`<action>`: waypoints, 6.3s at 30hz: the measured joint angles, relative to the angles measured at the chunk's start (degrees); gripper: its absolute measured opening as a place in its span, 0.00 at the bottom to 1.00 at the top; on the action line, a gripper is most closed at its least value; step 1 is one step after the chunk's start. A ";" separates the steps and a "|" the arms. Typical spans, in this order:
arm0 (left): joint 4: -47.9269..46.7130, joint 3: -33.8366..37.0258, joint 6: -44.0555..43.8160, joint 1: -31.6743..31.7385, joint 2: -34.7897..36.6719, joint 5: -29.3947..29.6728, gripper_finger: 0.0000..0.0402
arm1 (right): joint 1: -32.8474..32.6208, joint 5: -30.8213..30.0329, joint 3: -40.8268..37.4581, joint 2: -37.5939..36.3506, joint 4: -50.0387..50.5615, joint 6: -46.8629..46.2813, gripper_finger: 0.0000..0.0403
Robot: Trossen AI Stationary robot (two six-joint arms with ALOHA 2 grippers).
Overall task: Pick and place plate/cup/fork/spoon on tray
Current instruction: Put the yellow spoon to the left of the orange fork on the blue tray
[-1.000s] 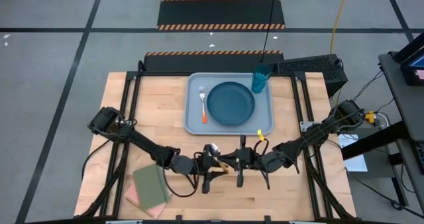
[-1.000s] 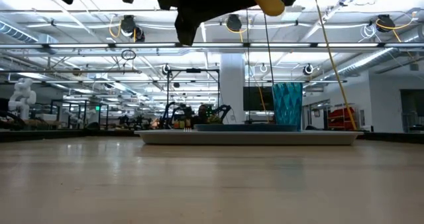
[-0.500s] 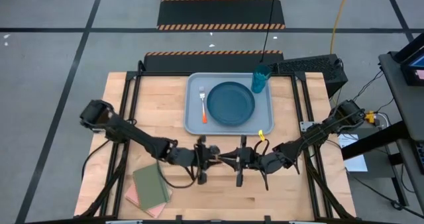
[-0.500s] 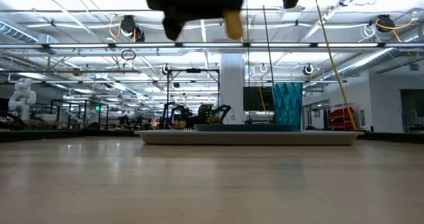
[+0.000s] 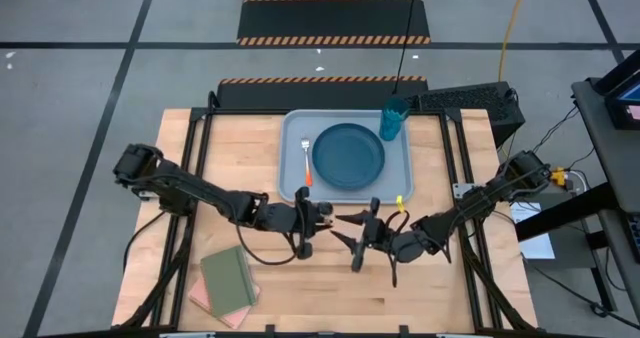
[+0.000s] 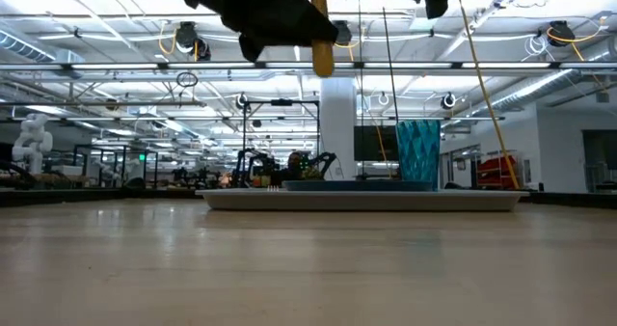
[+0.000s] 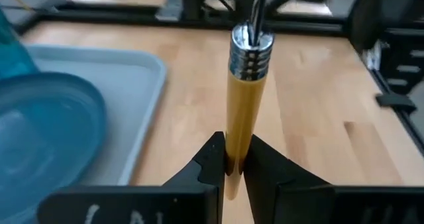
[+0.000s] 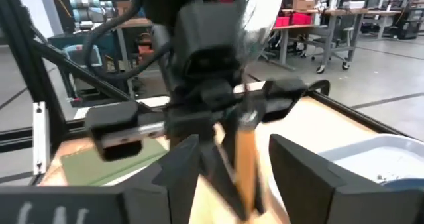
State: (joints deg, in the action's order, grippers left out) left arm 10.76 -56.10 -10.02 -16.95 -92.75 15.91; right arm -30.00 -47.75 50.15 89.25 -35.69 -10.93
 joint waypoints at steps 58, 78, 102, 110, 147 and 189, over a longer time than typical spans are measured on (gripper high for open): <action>15.75 -0.53 8.64 -7.73 -2.08 32.16 0.42 | 1.67 -17.94 -2.00 -5.54 0.36 -8.17 0.05; 27.55 -1.77 13.38 -2.40 -11.73 27.74 0.64 | 4.55 -13.57 -9.18 -5.55 -13.84 -10.82 0.06; 30.24 -1.76 8.41 4.13 -14.73 17.19 0.40 | 4.88 -15.27 -9.18 -5.55 -14.10 -10.62 0.06; 29.87 -1.75 8.06 4.06 -14.76 15.48 0.13 | 4.84 -15.14 -9.18 -5.55 -13.83 -10.47 0.06; -0.88 -1.75 10.01 1.24 -6.89 34.27 0.06 | 3.79 -12.15 -9.18 -5.00 -10.77 -9.95 0.36; -0.48 -1.77 13.82 3.27 -6.51 40.36 0.25 | 18.10 4.31 -9.16 7.08 -39.15 8.80 0.10</action>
State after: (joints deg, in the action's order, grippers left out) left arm 10.28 -57.87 3.80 -13.68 -99.26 56.27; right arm -11.90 -43.44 40.99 96.33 -74.84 -2.13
